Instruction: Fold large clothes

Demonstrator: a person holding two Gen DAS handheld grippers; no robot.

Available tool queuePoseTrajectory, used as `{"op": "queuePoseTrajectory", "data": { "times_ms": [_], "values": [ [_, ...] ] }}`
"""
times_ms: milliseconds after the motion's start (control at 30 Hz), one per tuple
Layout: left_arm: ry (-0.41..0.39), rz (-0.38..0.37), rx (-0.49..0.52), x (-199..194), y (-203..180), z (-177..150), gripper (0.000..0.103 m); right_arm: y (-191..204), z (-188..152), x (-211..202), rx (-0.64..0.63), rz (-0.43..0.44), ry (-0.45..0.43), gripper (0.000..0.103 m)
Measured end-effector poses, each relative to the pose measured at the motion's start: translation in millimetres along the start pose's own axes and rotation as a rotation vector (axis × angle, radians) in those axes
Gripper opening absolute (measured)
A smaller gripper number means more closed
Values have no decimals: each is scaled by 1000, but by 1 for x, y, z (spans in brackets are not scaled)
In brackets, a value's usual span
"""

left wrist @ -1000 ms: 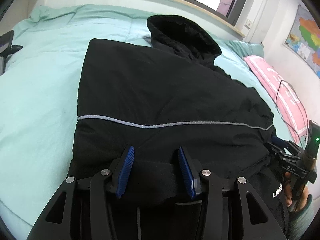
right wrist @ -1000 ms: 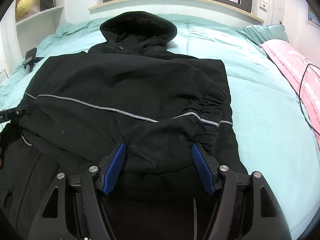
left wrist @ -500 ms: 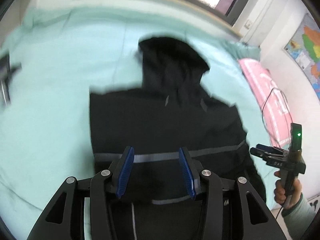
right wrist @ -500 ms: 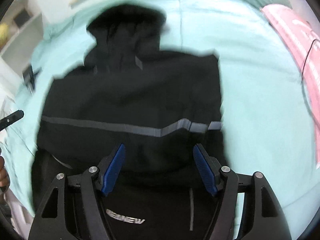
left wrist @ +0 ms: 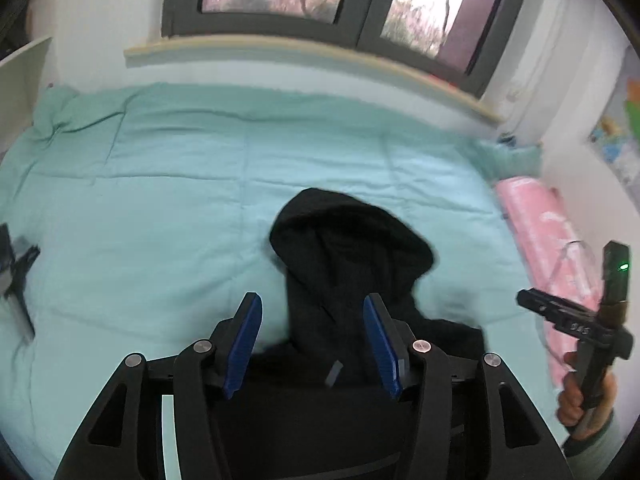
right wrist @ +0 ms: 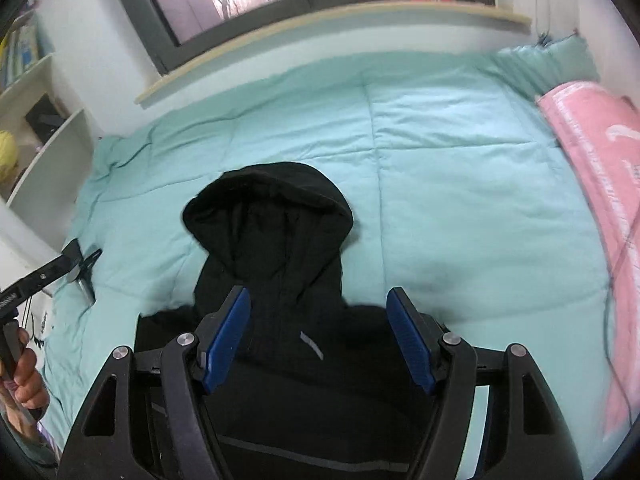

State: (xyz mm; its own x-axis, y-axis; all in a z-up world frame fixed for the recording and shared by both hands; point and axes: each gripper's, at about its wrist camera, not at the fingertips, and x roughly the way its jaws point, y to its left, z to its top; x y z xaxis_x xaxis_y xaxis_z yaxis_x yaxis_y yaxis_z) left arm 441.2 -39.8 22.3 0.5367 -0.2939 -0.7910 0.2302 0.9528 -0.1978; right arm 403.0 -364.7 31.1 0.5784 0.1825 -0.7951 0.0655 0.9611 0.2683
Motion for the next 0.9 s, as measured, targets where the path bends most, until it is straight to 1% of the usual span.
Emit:
{"op": "queuePoseTrajectory", "data": {
  "times_ms": [67, 133, 233, 333, 367, 400, 433, 467, 500, 533, 567, 600, 633, 667, 700, 767, 800, 833, 867, 900],
  "values": [
    [47, 14, -14, 43, 4, 17, 54, -4, 17, 36, 7, -7, 42, 74],
    [93, 2, -48, 86, 14, 28, 54, -11, 26, 70, 10, -20, 78, 74],
    [137, 2, -78, 141, 26, 36, 54, -24, 38, 117, 12, -47, 116, 74],
    [182, 44, -92, 189, 32, 37, 54, -33, 47, 156, 32, -46, 148, 74],
    [191, 53, -100, 199, 32, 36, 54, -33, 50, 170, 36, -47, 156, 72],
    [201, 67, -112, 213, 35, 36, 54, -33, 51, 178, 37, -52, 161, 66],
    [207, 89, -125, 224, 39, 36, 54, -34, 52, 190, 35, -56, 170, 57],
    [196, 107, -140, 229, 46, 37, 43, -33, 54, 204, 29, -53, 184, 29],
    [180, 112, -163, 230, 54, 38, 25, -36, 56, 214, 27, -48, 190, 6],
    [174, 81, -211, 228, 66, 40, 24, -39, 55, 216, 33, -46, 189, 6],
    [154, -5, -302, 218, 84, 39, 24, -43, 51, 211, 46, -41, 169, 5],
    [138, -89, -365, 209, 97, 35, 26, -52, 46, 196, 79, 12, 128, 5],
    [125, -190, -419, 198, 109, 28, 27, -56, 40, 186, 89, 50, 103, 6],
    [127, -228, -431, 192, 114, 21, 29, -57, 35, 173, 70, 73, 76, 7],
    [137, -224, -423, 190, 113, 16, 32, -52, 31, 167, 37, 57, 66, 7],
    [180, -159, -400, 205, 114, -1, 34, -44, 21, 173, -9, 2, 79, 7],
    [209, -131, -396, 217, 116, -9, 36, -46, 14, 190, -9, -7, 115, 7],
    [262, -96, -389, 240, 119, -19, 38, -51, 8, 209, 3, -13, 153, 7],
    [304, -77, -380, 260, 121, -28, 40, -57, 3, 229, 17, -14, 197, 7],
    [304, -80, -370, 271, 120, -34, 42, -61, -2, 243, 28, 1, 228, 7]
  ]
}}
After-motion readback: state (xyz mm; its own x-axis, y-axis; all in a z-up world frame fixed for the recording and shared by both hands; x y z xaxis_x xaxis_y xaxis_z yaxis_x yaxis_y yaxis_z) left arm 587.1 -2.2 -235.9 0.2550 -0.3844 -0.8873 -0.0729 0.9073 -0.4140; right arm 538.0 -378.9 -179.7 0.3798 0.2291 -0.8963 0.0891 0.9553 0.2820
